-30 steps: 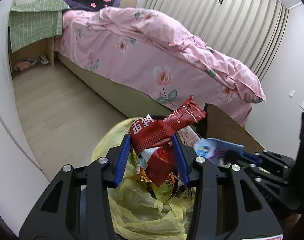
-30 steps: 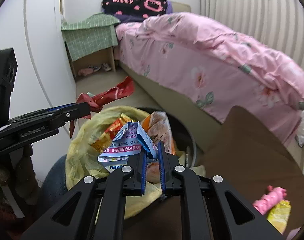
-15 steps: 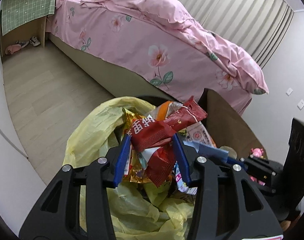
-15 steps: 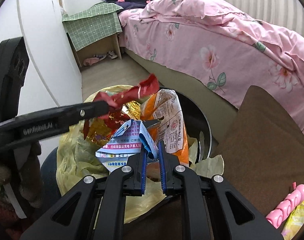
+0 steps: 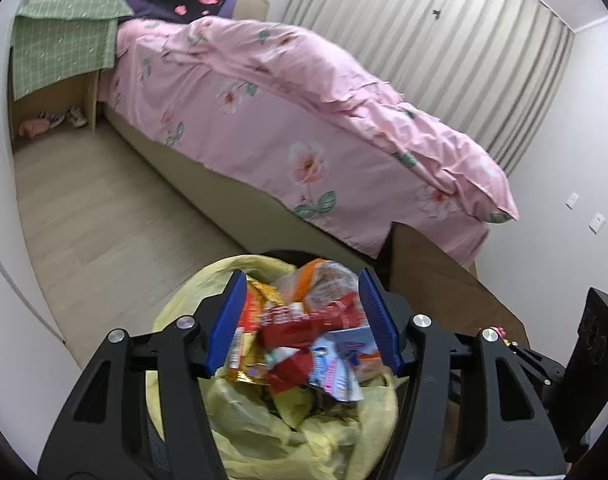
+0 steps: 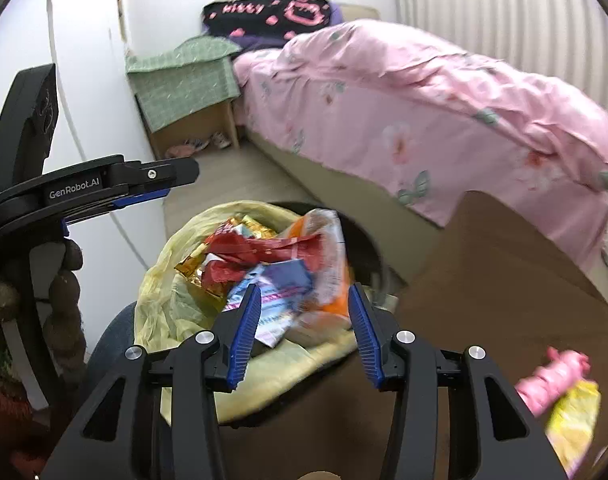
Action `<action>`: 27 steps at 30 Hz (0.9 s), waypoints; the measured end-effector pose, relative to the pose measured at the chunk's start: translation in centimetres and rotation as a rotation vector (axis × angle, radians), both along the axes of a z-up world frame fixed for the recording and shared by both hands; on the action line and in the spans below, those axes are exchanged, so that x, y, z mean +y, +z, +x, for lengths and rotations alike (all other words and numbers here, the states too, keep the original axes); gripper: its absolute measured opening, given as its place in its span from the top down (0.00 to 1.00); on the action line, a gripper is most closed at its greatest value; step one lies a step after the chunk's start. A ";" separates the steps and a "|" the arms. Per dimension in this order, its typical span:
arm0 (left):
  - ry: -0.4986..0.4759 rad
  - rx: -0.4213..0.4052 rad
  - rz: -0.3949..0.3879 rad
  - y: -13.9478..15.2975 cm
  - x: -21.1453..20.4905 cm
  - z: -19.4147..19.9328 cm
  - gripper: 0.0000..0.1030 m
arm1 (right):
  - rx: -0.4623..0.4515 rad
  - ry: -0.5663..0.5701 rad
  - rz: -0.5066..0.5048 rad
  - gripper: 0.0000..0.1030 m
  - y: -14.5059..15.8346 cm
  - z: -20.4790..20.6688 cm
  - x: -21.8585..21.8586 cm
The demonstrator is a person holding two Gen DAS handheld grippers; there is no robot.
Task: Collect trash
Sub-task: 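Move both tools back to the table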
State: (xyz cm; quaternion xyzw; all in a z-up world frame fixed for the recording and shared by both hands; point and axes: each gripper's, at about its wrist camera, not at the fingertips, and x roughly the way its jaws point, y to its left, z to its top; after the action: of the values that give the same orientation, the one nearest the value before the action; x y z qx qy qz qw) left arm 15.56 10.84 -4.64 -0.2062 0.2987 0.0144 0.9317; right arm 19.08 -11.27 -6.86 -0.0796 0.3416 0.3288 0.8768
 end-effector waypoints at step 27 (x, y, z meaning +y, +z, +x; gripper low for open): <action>-0.598 0.053 0.155 -0.9 -26.1 1.4 0.46 | 0.062 -0.452 0.034 0.57 -3.7 -7.4 -26.6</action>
State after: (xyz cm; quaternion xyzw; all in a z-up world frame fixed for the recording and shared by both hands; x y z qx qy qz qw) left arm 17.01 -15.24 -5.53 -0.0369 0.3682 -0.2324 0.8995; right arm 11.68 -37.82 -10.54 0.0239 0.3718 0.1321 0.9185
